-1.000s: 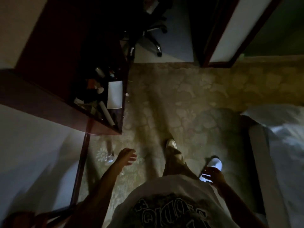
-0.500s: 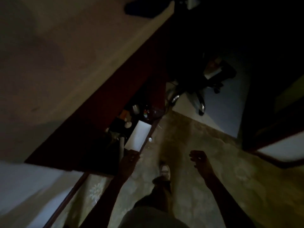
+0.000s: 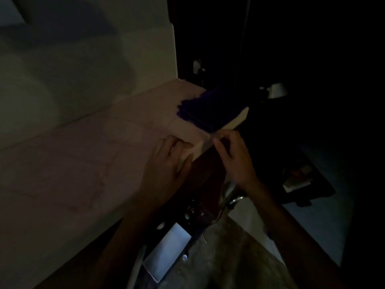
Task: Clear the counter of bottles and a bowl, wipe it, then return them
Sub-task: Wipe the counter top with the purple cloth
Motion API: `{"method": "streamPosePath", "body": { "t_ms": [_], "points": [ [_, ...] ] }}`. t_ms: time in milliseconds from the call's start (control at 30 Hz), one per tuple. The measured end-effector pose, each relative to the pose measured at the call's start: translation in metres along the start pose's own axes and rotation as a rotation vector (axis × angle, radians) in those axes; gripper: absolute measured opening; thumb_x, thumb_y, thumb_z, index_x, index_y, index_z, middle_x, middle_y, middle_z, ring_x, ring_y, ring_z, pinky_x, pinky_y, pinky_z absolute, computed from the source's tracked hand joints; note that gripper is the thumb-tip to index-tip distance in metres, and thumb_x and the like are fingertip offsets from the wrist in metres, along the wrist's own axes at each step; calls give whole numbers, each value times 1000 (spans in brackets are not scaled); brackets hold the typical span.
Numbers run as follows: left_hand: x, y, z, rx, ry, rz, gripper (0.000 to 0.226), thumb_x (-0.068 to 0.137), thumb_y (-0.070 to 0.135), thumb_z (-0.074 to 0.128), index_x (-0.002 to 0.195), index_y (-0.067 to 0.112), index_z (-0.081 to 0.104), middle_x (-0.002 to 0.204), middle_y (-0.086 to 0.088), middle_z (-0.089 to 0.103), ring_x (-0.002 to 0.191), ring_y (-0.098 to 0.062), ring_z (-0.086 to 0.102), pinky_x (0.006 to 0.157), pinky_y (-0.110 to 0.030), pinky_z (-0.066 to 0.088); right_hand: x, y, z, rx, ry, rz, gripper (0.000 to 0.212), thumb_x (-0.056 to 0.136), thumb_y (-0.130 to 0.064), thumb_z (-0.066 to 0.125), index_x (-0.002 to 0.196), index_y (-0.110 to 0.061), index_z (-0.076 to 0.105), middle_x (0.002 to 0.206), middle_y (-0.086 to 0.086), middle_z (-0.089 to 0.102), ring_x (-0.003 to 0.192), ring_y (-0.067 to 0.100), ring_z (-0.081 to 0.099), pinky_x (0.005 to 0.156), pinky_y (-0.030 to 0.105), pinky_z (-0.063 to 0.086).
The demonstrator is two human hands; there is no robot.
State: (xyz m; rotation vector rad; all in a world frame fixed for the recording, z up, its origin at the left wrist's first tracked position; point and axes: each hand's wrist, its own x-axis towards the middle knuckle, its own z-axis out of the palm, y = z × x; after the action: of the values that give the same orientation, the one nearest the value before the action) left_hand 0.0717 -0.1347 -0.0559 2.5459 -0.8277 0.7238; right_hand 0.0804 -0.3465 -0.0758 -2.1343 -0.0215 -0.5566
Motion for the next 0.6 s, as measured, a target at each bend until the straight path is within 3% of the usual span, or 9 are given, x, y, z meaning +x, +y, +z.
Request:
{"method": "streamPosePath", "body": {
  "t_ms": [133, 267, 367, 600],
  "points": [
    [19, -7, 10, 96, -94, -160, 33, 96, 37, 52, 120, 17, 60, 122, -8, 56, 106, -29, 54, 87, -43, 47, 105, 3, 3, -308, -140, -245, 41, 99, -45, 40, 129, -19, 50, 131, 3, 53, 116, 25, 52, 95, 44, 44],
    [22, -3, 11, 248, -129, -295, 40, 95, 51, 50, 121, 22, 59, 120, -3, 55, 104, -27, 54, 85, -41, 46, 172, 40, 11, -642, -318, -241, 60, 97, -56, 31, 146, -21, 34, 153, 3, 37, 140, 26, 34, 114, 44, 24],
    [27, 5, 11, 343, -123, -336, 45, 94, 56, 48, 120, 21, 62, 118, 0, 56, 99, -22, 53, 83, -35, 43, 187, 56, 15, -675, -473, -257, 75, 94, -66, 15, 154, -22, 21, 163, 1, 18, 150, 20, 12, 122, 44, 7],
    [39, 2, 8, 478, -202, -325, 56, 90, 64, 48, 124, 21, 62, 122, 0, 59, 101, -22, 58, 83, -35, 43, 200, 53, 7, -629, -695, -500, 76, 91, -69, 9, 155, -29, 8, 164, -4, 1, 151, 17, 0, 122, 46, -2]
  ]
}}
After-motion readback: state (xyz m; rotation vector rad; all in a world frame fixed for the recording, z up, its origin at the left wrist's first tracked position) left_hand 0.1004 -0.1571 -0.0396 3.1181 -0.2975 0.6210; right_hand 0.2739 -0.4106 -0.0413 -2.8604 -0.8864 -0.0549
